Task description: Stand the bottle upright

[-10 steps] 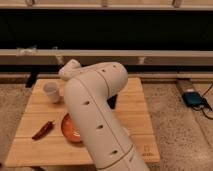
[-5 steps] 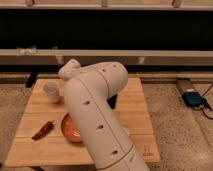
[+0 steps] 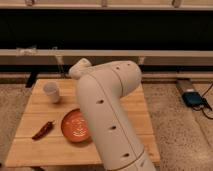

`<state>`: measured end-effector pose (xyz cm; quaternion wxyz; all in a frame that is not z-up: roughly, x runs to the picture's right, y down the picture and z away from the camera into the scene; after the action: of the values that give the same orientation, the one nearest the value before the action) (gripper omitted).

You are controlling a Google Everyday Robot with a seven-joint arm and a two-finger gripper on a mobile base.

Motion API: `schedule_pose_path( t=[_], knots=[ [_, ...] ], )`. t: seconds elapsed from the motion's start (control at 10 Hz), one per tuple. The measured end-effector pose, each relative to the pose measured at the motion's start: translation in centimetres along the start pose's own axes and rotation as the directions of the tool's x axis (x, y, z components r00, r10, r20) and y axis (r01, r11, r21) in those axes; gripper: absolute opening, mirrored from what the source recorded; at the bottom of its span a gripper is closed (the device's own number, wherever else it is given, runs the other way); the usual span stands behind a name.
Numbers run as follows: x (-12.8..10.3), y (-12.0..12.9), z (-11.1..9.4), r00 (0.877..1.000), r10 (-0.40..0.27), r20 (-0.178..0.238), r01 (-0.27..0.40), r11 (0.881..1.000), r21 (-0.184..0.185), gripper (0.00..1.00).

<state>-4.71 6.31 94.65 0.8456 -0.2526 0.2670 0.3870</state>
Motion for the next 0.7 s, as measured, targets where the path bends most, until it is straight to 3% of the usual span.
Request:
schedule_pose_path(
  t=[0.3,0.5,0.7],
  knots=[
    [2.8,-0.9,0.1,1.0,-0.011,-0.001,0.01,0.997,-0.074,0.0],
    [4.8,0.6,0.3,0.999,-0.033,-0.002,0.032,0.993,-0.114,0.01],
    [6.4,2.4,0.1,0.999,-0.048,0.005,0.048,0.99,-0.129,0.13]
  ],
)
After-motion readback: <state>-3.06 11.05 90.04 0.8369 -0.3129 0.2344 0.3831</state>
